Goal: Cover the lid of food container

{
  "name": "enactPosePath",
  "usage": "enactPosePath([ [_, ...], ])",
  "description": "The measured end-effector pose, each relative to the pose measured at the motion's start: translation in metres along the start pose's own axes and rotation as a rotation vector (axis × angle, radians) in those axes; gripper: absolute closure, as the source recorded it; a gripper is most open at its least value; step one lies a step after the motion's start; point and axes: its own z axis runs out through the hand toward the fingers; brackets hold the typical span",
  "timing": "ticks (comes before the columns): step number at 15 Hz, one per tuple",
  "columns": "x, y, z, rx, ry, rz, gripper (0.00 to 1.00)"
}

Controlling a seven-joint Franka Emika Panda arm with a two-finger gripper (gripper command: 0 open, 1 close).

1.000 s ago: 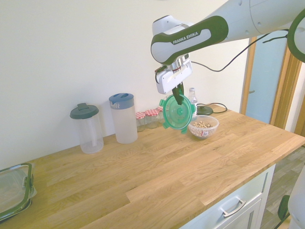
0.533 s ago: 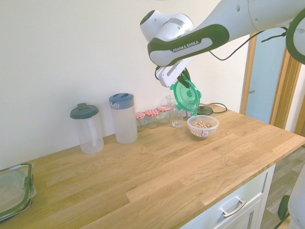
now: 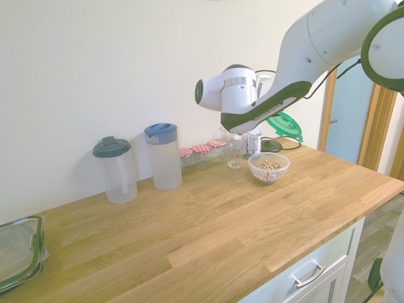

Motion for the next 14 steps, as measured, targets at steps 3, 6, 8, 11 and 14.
enactPosePath([
  [3, -0.027, -0.015, 0.009, 0.004, 0.119, 0.004, 1.0],
  [6, -0.052, -0.026, 0.017, 0.004, 0.159, 0.022, 1.0],
  [8, -0.063, -0.033, 0.015, 0.007, 0.187, 0.025, 1.0],
  [11, -0.083, -0.052, 0.003, 0.002, 0.217, 0.018, 1.0],
  [14, -0.101, -0.071, -0.003, -0.017, 0.234, 0.014, 1.0],
])
